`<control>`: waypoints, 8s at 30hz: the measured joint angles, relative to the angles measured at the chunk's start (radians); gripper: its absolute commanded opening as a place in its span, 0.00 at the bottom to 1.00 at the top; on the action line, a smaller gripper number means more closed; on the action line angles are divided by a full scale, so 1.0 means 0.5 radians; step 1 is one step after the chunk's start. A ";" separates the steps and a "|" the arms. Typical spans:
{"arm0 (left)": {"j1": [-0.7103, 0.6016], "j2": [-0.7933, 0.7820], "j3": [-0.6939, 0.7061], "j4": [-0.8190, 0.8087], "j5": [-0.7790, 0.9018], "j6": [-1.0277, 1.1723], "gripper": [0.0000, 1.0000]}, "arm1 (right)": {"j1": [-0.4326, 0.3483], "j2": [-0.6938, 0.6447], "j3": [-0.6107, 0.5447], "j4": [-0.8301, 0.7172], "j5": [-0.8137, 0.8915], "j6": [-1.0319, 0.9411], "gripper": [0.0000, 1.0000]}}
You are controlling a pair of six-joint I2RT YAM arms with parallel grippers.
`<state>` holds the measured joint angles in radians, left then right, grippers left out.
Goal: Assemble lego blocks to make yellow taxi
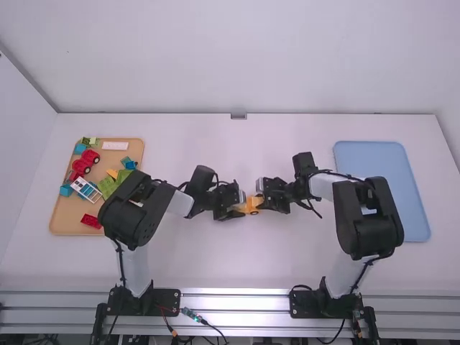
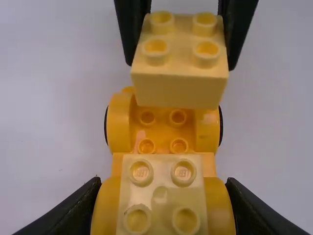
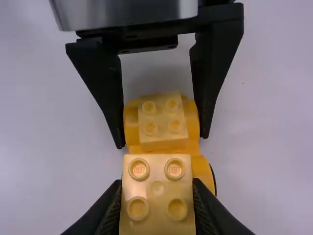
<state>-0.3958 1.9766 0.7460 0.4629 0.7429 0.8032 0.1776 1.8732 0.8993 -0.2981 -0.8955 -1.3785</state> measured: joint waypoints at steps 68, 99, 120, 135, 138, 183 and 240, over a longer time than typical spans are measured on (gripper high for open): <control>-0.002 0.000 -0.002 -0.066 0.064 0.065 0.02 | 0.101 0.014 -0.163 0.356 0.055 0.141 0.00; -0.007 0.000 -0.002 -0.100 0.130 0.162 0.02 | 0.121 0.014 -0.163 0.281 0.041 0.140 0.00; -0.004 0.000 -0.010 -0.117 0.150 0.163 0.02 | 0.120 0.014 -0.125 0.172 0.037 0.146 0.45; -0.005 0.000 -0.010 -0.117 0.148 0.163 0.02 | -0.004 -0.028 -0.124 0.053 -0.135 0.072 0.53; -0.005 0.000 -0.010 -0.117 0.148 0.163 0.02 | -0.065 -0.090 -0.124 0.002 -0.224 0.000 0.00; -0.005 0.000 -0.013 -0.041 0.074 0.060 0.02 | -0.002 0.465 0.135 -0.158 -0.586 -0.407 0.00; 0.060 -0.398 0.930 -2.160 -0.428 0.327 0.99 | -0.062 -0.382 0.253 0.409 1.134 1.681 0.99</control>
<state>-0.3660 1.7775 1.2110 -0.6170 0.5289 0.9668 0.1467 1.6821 1.0256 -0.0937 -0.3286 -0.5381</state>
